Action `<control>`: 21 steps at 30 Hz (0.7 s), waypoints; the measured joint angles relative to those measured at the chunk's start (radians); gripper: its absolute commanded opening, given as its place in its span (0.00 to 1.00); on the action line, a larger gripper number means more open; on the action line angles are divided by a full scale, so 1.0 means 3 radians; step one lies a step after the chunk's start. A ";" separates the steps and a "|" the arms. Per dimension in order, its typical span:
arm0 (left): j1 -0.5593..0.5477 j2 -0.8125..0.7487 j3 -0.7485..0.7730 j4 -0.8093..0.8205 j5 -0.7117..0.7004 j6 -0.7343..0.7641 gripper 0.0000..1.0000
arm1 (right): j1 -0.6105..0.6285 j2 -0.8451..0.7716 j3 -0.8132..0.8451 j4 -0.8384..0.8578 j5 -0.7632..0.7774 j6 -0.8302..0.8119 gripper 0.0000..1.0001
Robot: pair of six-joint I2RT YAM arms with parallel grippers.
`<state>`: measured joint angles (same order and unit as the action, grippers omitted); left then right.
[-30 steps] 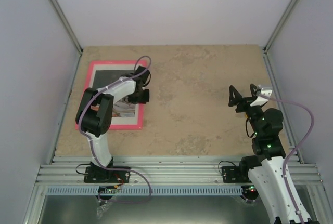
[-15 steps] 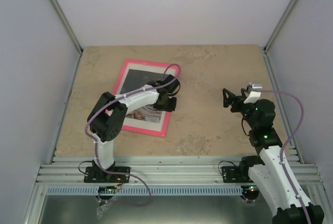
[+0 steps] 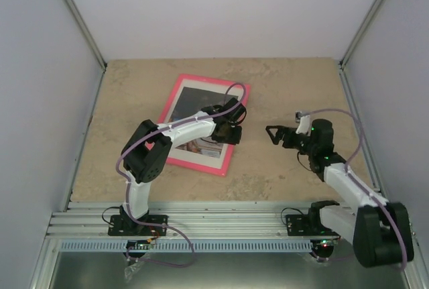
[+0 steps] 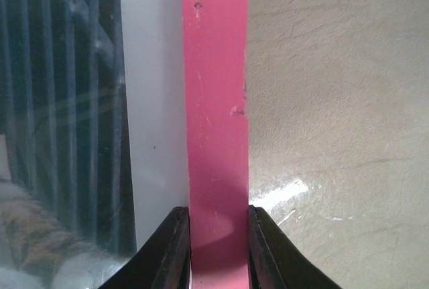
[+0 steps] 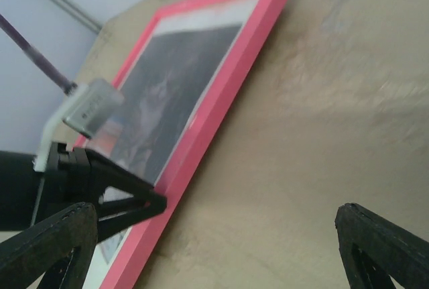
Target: Take the photo out of the frame
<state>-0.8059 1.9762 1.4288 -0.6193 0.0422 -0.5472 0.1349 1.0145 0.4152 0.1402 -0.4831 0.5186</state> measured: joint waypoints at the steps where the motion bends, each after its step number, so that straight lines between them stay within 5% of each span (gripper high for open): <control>1: 0.0000 0.0000 0.0000 0.0008 0.0001 -0.0004 0.10 | 0.0023 0.0132 -0.0029 0.0085 -0.0064 0.0060 0.97; 21: -0.0041 0.0010 -0.0055 0.0161 0.0098 -0.0038 0.10 | 0.0575 0.2248 0.0267 0.1784 -0.0623 0.1153 0.82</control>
<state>-0.8181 1.9793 1.4124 -0.5709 0.0715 -0.5587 0.3073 1.6890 0.4953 0.6754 -0.6701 0.8646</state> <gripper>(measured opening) 0.223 0.841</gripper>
